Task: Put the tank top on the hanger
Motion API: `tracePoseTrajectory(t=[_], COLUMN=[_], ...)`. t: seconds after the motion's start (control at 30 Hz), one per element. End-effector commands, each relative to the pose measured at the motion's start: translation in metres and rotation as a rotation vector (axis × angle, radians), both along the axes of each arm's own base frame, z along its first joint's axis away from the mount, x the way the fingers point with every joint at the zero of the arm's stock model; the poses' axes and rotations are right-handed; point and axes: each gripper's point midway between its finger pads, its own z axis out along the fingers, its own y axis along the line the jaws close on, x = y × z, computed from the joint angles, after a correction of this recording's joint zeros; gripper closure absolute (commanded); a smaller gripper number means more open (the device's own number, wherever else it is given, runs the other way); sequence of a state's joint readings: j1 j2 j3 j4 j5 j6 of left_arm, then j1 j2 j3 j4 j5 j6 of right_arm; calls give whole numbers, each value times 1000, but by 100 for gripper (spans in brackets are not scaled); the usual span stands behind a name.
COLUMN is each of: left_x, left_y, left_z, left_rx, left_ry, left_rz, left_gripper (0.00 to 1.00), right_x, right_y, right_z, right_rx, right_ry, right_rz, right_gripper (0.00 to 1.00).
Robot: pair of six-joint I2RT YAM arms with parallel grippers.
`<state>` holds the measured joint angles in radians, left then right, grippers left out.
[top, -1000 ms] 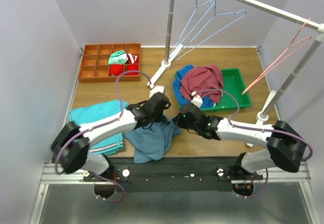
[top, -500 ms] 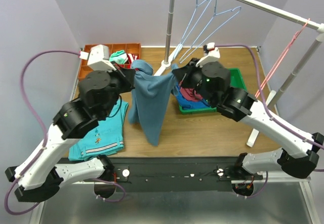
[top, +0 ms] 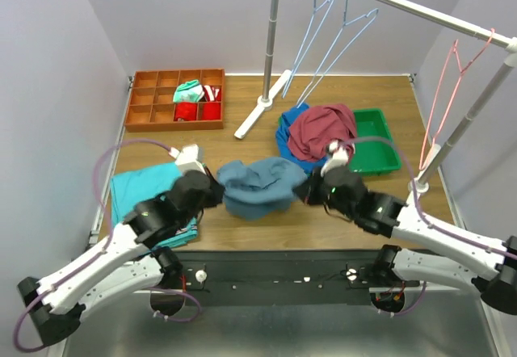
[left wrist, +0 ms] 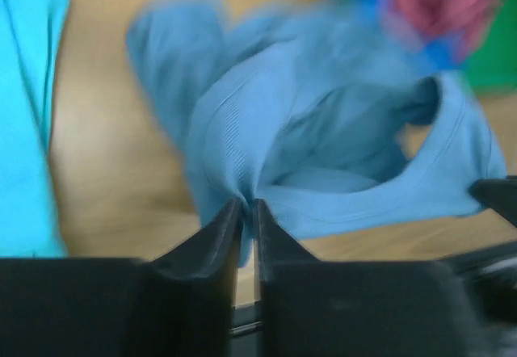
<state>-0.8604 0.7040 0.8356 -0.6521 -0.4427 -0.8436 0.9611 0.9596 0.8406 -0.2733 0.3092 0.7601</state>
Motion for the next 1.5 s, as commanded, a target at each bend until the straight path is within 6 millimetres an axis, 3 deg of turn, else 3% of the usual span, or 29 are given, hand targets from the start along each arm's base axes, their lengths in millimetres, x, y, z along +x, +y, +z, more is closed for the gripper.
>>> tracePoseTrajectory(t=[0.0,0.03,0.1,0.27,0.33,0.37,0.4,0.63,0.67,0.87,0.97,1.17,1.3,1.47], left_x=[-39,-41,-43,-31,-27,-22,-19,33,48,110,137,161,176,194], left_y=[-23,-26,-23,-14,-10,-11,-10,-16,-27,-72,-88,-121,-141,-167], left_z=[-89,-90,-87,-50,-42,-28,-21,72,96,169,192,234,247,244], left_rx=[-180,-213,-233,-190,-141,-134,-100,117,135,258,256,230,229,219], left_ry=[190,182,155,60,35,9,-19,-230,-255,-384,-420,-552,-581,-569], left_rz=[-107,-122,-123,-102,-101,-92,-109,-77,-78,-181,-227,-328,-362,-400], left_gripper=[53,46,34,25,25,22,13,11,11,19,23,23,24,25], right_x=[-73,-85,-87,-73,-68,-65,-64,-59,-59,-60,-59,-59,-58,-56], right_y=[-13,-19,-32,-44,-44,-46,-46,-45,-47,-51,-53,-53,-51,-47], right_z=[-147,-166,-176,-167,-166,-167,-167,-163,-164,-165,-162,-158,-158,-157], right_rx=[56,17,-57,-156,-187,-209,-222,-219,-224,-220,-219,-210,-213,-208], right_ry=[378,401,392,326,309,307,302,275,276,280,273,266,267,260], right_rz=[71,80,48,-8,-14,-27,-32,-35,-42,-52,-63,-64,-62,-58], right_gripper=[74,69,56,41,40,40,40,40,40,39,37,37,37,37])
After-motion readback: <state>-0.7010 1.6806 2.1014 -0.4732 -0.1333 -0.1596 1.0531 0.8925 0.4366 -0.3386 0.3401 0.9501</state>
